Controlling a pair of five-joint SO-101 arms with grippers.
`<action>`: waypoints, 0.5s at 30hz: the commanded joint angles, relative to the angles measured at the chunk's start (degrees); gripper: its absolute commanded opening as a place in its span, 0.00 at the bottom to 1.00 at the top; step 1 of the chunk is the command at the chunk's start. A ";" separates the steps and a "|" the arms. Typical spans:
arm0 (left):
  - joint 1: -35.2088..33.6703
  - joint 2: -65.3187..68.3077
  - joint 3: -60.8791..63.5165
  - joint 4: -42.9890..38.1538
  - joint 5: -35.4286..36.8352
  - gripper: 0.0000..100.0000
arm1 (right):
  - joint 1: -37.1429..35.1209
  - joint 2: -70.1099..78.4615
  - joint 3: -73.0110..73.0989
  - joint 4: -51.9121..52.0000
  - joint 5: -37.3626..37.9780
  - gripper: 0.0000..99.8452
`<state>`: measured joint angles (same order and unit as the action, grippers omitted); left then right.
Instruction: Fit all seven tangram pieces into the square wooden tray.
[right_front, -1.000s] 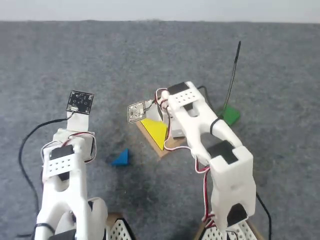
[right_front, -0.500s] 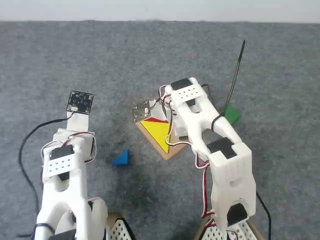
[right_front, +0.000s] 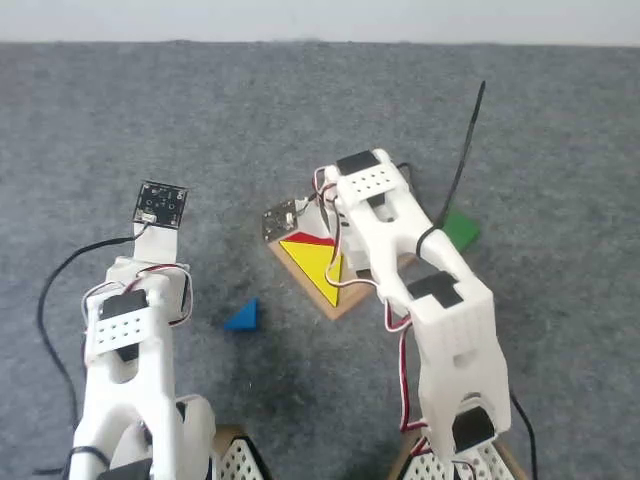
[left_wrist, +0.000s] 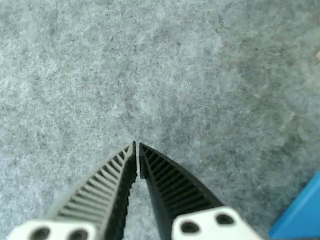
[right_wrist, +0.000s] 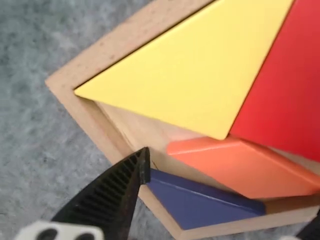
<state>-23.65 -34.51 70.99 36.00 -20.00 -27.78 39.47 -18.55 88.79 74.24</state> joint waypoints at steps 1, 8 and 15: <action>-0.26 -1.93 -0.13 -0.97 -0.53 0.02 | -0.40 4.18 -8.18 5.23 0.79 0.49; -0.26 -1.93 -0.13 -0.97 -0.53 0.02 | -1.54 8.57 -15.38 10.24 0.35 0.37; -0.26 -1.93 -0.13 -0.97 -0.53 0.02 | -2.77 8.57 -15.38 10.95 -1.14 0.34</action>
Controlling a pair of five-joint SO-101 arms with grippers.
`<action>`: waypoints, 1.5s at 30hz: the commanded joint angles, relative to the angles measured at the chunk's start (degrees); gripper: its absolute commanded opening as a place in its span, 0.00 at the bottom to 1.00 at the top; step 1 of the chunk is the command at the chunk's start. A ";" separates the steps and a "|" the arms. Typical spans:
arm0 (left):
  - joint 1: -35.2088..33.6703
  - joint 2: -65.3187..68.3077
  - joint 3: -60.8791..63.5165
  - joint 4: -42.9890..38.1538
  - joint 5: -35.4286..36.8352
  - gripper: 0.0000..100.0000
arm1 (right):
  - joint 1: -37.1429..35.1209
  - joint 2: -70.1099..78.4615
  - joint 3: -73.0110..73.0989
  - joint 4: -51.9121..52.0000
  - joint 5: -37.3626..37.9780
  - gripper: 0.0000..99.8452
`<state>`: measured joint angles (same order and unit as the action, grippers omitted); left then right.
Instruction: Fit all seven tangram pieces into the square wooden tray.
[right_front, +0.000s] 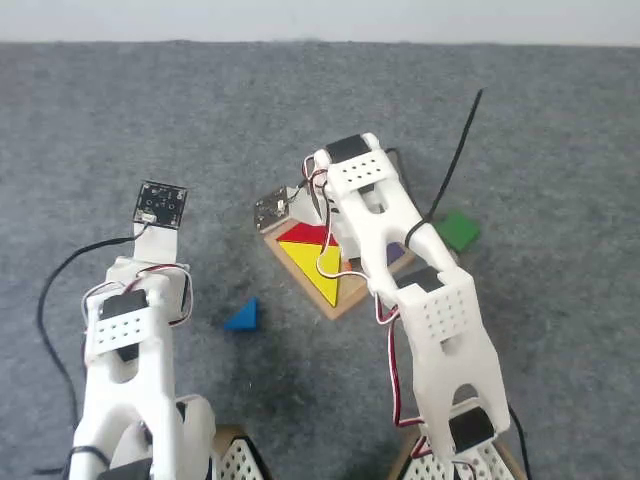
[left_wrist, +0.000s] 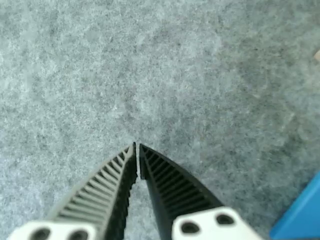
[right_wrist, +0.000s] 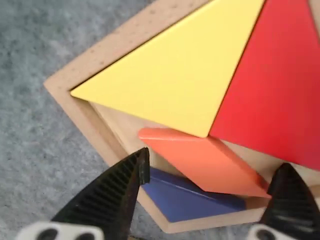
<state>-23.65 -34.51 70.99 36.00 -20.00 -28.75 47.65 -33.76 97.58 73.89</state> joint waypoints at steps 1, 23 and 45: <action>-0.26 -1.93 -0.13 -0.97 -0.53 0.02 | -1.89 0.40 -0.18 2.15 -0.97 0.34; -0.26 -1.93 -0.13 -0.97 -0.53 0.02 | -1.71 0.57 -0.53 -0.84 -4.22 0.01; -0.26 -2.02 0.22 -0.97 -0.62 0.02 | -2.51 -6.20 9.67 1.63 -3.25 0.31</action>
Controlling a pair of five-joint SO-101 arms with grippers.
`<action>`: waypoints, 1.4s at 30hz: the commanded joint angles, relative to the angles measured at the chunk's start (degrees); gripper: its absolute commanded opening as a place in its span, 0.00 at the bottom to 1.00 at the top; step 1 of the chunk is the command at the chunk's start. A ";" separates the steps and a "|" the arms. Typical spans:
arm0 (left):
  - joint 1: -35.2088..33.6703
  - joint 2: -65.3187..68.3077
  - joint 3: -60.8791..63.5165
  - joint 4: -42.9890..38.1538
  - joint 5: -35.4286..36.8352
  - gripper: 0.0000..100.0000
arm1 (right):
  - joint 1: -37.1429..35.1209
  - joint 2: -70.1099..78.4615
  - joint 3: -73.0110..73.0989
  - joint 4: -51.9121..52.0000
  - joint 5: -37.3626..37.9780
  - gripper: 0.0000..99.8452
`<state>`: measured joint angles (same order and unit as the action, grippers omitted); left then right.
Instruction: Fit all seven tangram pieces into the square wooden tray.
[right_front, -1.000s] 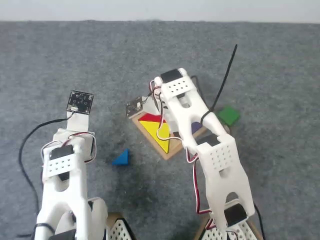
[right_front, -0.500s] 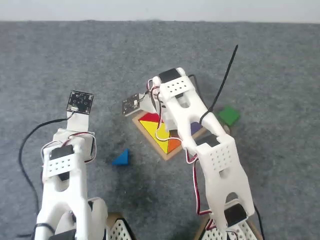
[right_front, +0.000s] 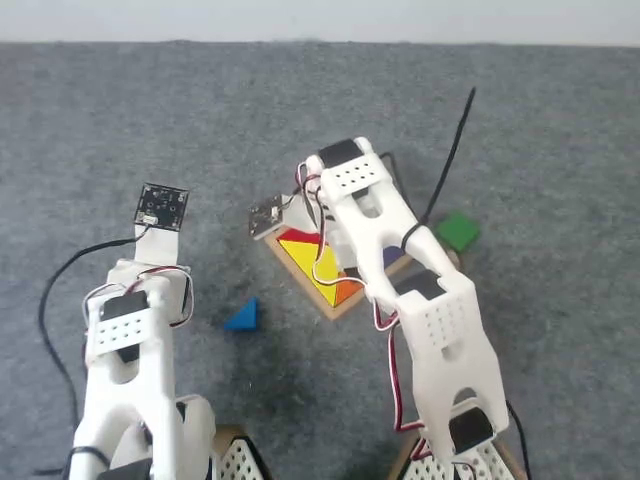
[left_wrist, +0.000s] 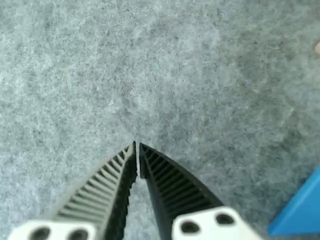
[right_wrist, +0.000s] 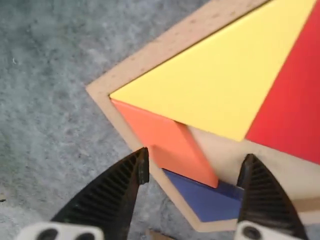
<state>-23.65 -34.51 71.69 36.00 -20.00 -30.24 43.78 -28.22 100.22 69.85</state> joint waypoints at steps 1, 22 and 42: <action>-0.26 -2.02 -0.48 -0.97 -0.62 0.02 | -1.54 -3.03 5.80 -2.07 0.70 0.31; -0.26 -2.02 -0.48 -0.97 -0.62 0.02 | -4.79 -21.85 38.07 -18.51 -0.53 0.25; -0.26 -2.02 -0.48 -0.97 -0.62 0.02 | -8.40 -23.25 36.57 -18.77 -11.43 0.11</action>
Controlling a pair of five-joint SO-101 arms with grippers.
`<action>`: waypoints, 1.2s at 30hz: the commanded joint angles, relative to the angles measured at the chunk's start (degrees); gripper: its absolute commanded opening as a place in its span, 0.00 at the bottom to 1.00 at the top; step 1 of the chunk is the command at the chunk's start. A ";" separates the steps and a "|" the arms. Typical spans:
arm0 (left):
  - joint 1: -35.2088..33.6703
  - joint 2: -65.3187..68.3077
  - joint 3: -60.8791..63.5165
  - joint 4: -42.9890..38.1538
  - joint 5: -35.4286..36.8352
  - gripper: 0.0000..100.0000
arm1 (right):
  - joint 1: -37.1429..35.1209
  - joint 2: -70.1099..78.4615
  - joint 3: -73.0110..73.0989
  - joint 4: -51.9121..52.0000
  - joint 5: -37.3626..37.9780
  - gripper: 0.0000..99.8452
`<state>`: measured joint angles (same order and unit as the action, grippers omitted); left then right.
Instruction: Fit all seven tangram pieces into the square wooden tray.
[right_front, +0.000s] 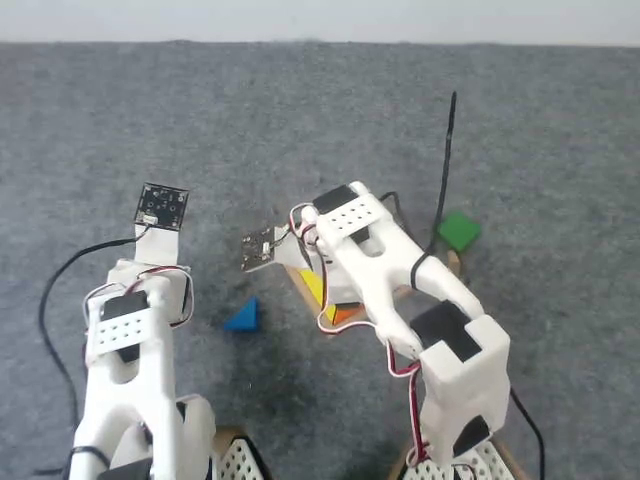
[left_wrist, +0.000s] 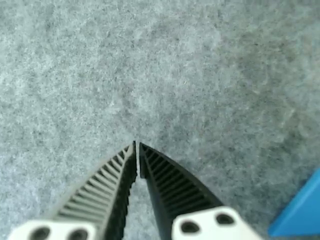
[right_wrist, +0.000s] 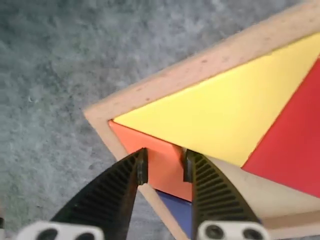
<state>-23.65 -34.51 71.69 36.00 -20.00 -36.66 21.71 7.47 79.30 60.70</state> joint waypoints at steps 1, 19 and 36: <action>-0.26 -2.02 -0.48 -0.97 -0.62 0.02 | -2.42 -1.71 0.88 2.24 -3.16 0.11; -0.26 -2.02 -0.48 -0.97 -0.62 0.02 | 0.31 -15.69 -0.88 6.37 -6.68 0.11; -0.26 -2.02 -0.48 -0.97 -0.62 0.02 | 12.62 5.23 -22.33 6.20 2.55 0.40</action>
<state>-23.65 -34.51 71.69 36.00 -20.00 -24.62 23.47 -8.97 85.80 60.18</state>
